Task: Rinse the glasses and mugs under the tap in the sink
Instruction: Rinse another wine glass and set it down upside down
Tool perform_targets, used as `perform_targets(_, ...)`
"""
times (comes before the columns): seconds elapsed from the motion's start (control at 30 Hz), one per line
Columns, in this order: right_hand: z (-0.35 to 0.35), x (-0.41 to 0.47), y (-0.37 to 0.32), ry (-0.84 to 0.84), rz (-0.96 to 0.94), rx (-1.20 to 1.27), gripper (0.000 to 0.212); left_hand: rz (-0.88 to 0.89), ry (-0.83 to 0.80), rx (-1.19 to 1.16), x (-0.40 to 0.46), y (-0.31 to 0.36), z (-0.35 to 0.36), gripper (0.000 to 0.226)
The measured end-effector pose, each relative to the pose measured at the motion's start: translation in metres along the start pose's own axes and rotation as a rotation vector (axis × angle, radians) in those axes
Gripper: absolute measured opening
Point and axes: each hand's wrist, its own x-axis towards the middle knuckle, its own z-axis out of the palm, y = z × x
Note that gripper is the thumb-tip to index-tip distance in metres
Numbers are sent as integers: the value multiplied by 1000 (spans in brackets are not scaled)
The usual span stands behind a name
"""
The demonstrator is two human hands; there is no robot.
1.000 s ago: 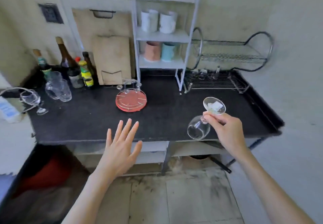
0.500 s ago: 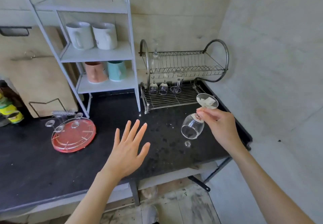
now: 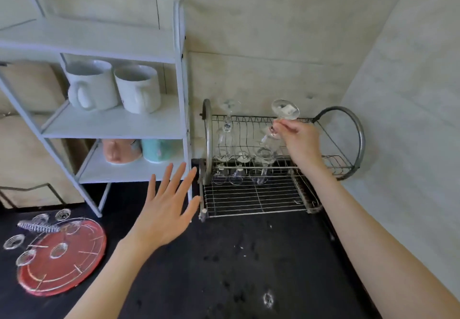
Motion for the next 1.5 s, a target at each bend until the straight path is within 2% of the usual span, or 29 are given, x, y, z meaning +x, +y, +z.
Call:
perform_targets(0.17,31,48,30,-106,29,-44,26,-107,-20,13,8,-9,6,73)
perform_targets(0.27,50,63,48,-154,54,-57,24,-167,-21,40,8,-9,7,81)
perform_targets(0.5,71,72,74,-225,43,-62,27,-256,-22,11,12,0,11,86)
perform_targets(0.8,73,75,77,-320,86,25,28,-324,-4,10,12,17,16,75)
perform_targets(1.03,58,62,75,-350,108,-8,50,-341,54,42,2,23,14,82)
perform_targets(1.13,42,21,66,-298,-69,-71,47,-386,66,9,-13,24,17,76)
perform_targets(1.27,41,-39,35,-431,-483,-184,54,-431,54,-23,-43,22,21,84)
perform_targets(1.33,51,-54,15,-464,-657,-242,59,-436,110,18,-57,12,6,80)
perform_targets(1.5,94,-93,-45,-538,-859,-283,66,-516,278,193,-109,-17,-55,67)
